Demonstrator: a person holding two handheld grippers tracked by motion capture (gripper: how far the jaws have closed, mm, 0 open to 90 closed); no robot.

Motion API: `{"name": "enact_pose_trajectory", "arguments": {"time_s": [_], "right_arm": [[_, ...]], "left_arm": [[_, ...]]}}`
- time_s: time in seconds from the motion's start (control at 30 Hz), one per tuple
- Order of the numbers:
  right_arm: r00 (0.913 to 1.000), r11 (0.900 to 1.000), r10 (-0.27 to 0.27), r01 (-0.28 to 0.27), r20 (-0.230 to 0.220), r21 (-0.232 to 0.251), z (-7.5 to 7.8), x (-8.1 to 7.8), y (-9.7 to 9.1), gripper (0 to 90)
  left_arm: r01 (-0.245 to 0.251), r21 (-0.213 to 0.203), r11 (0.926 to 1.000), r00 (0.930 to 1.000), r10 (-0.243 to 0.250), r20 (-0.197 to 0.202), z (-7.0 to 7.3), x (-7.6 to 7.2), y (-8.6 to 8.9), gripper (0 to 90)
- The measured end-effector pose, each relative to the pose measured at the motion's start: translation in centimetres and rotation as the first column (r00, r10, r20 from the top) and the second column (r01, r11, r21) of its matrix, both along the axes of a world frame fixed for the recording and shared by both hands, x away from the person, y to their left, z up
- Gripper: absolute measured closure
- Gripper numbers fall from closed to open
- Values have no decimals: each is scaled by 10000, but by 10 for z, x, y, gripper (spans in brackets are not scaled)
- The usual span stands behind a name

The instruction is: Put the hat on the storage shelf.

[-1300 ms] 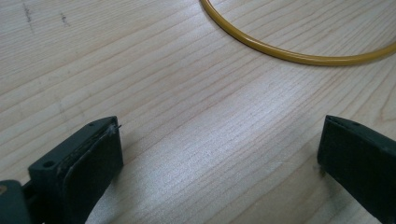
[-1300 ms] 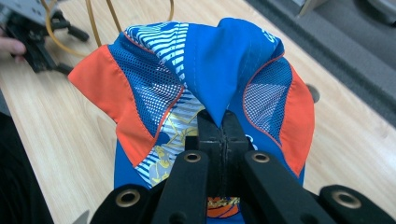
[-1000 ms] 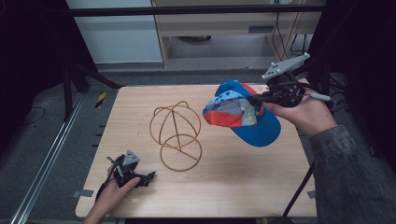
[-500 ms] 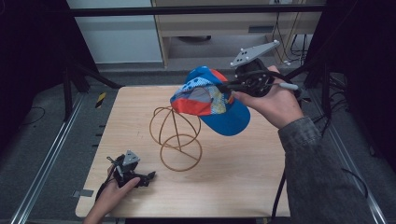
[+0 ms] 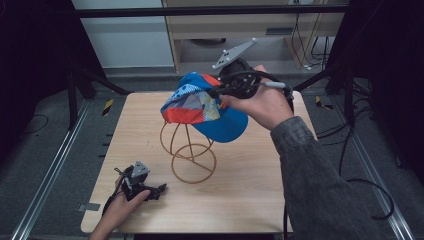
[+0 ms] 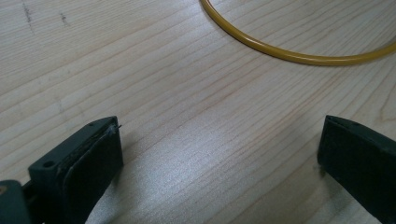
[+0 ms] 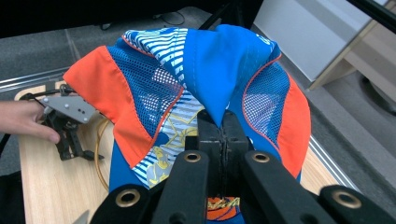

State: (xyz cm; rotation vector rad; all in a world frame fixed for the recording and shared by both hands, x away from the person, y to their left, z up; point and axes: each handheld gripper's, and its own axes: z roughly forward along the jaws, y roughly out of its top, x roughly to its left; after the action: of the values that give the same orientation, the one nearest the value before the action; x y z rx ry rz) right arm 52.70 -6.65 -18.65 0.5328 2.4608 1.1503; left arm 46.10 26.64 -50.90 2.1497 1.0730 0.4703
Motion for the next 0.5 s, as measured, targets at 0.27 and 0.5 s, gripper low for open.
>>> {"name": "enact_pose_trajectory", "arguments": {"time_s": [0.27, 0.5], "right_arm": [[9994, 9985, 321, -328, -161, -445, -3, 8, 28, 899], [9987, 9978, 391, -408, -320, -522, -9, 13, 40, 899]], "left_arm": [[-24, 2, 10000, 10000, 24, 5, 0, 0, 0, 0], [-11, -14, 10000, 10000, 11, 9, 0, 0, 0, 0]]}}
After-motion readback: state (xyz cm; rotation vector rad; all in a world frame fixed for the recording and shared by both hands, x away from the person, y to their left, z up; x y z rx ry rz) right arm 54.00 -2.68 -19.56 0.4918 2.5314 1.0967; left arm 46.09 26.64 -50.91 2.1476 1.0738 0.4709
